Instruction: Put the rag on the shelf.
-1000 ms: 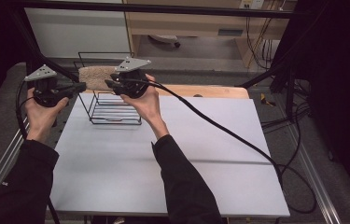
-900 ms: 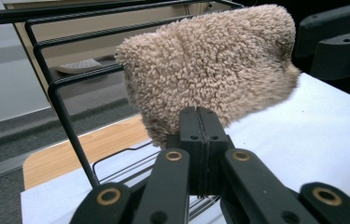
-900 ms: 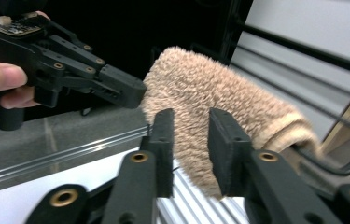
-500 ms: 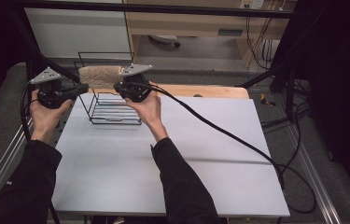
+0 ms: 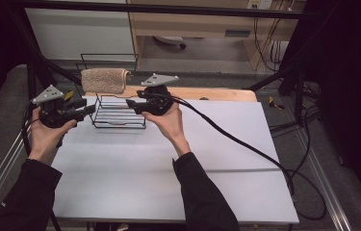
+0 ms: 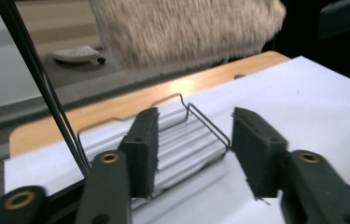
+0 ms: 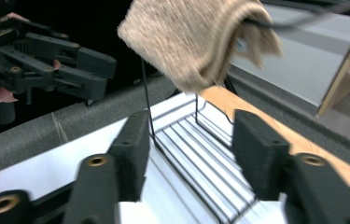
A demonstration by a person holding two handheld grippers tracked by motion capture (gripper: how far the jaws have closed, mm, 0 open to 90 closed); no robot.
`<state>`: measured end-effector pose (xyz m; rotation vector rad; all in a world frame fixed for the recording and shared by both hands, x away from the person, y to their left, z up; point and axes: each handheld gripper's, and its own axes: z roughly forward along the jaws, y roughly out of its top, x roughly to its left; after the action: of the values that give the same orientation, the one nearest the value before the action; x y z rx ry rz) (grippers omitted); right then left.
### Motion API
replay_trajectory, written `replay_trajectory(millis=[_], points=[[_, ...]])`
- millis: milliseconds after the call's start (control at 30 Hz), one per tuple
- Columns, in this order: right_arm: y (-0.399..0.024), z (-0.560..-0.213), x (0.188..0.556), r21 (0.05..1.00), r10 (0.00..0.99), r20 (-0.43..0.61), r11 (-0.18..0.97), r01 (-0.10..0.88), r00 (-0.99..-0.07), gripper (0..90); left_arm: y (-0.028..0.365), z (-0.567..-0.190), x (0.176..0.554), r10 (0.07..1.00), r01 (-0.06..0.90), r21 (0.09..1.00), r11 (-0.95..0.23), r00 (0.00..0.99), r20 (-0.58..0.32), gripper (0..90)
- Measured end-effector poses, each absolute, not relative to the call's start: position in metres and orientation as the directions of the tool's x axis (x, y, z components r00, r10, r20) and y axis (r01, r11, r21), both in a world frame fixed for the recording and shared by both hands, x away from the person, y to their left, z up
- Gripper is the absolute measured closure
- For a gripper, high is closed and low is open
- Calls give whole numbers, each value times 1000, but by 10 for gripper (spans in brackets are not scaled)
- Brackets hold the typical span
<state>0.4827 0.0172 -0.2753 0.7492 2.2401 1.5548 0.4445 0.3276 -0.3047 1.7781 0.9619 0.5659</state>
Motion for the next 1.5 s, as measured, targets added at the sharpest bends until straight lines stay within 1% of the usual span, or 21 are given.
replay_trajectory(millis=[133, 333, 433, 633, 767, 1067, 1267, 1333, 1500], points=[[-10, -286, 474, 923, 602, 57, 271, 271, -796, 341, 324, -321, 434, 811, 372, 907, -199, 582, -61, 409], [-53, -306, 462, 908, 645, 75, 272, 319, -761, 187, 317, -343, 420, 807, 394, 894, -212, 587, -67, 271], [-76, -316, 456, 900, 661, 93, 264, 346, -745, 136, 314, -355, 413, 801, 402, 890, -215, 595, -75, 215], [-121, -333, 443, 887, 696, 105, 257, 383, -711, 78, 308, -375, 402, 796, 417, 879, -230, 600, -77, 123], [-148, -345, 433, 888, 714, 126, 228, 399, -689, 58, 303, -386, 395, 793, 426, 871, -243, 604, -75, 108], [-195, -381, 412, 856, 746, 144, 235, 461, -650, 10, 293, -407, 381, 765, 433, 858, -277, 640, -76, 90], [-218, -402, 398, 838, 754, 178, 221, 500, -633, 5, 291, -421, 374, 752, 445, 844, -300, 655, -79, 90], [-226, -409, 393, 836, 746, 179, 228, 499, -641, 4, 291, -424, 372, 750, 448, 838, -310, 657, -74, 90], [-243, -425, 383, 822, 753, 194, 225, 524, -629, 4, 291, -431, 368, 742, 453, 828, -330, 667, -69, 90]])
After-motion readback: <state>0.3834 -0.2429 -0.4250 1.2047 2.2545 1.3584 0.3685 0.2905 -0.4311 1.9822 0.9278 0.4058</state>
